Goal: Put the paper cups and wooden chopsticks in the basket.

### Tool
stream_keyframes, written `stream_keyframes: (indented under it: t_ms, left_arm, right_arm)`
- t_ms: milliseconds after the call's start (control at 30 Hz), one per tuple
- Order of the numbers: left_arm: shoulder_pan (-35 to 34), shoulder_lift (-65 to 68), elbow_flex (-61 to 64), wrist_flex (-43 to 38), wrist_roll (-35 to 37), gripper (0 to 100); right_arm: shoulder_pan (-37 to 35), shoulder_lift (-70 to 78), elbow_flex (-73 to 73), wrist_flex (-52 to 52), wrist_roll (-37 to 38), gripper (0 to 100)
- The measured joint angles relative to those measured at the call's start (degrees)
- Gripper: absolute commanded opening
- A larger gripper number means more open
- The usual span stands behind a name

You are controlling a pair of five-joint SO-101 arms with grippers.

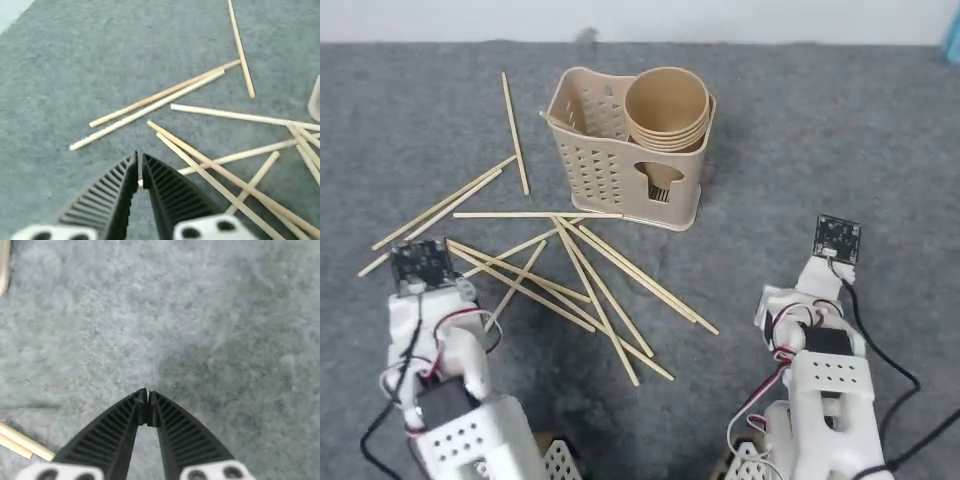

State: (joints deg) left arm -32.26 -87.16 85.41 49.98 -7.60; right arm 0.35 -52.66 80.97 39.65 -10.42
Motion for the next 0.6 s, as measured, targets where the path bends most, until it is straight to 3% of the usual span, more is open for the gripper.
stream_keyframes:
  t_ms: [267,367,467,600]
  left_arm:
    - [-0.62,38.07,-30.33,2.29,-0.35,2]
    - [-0.79,53.19,-43.25,4.66,-1.49,10]
    - [-0.18,67.6,-56.62,9.85,-6.59,18]
    - [0.09,85.1,-74.37,19.43,-10.9,17]
  right_arm:
    - [-0.09,0.0,0.0,-0.09,0.0,0.8]
    - [-0.09,0.0,0.0,-0.09,0.0,0.8]
    - [0.0,0.0,0.0,-0.35,0.0,0.8]
    - [-0.18,0.0,0.0,-0.62,0.0,0.8]
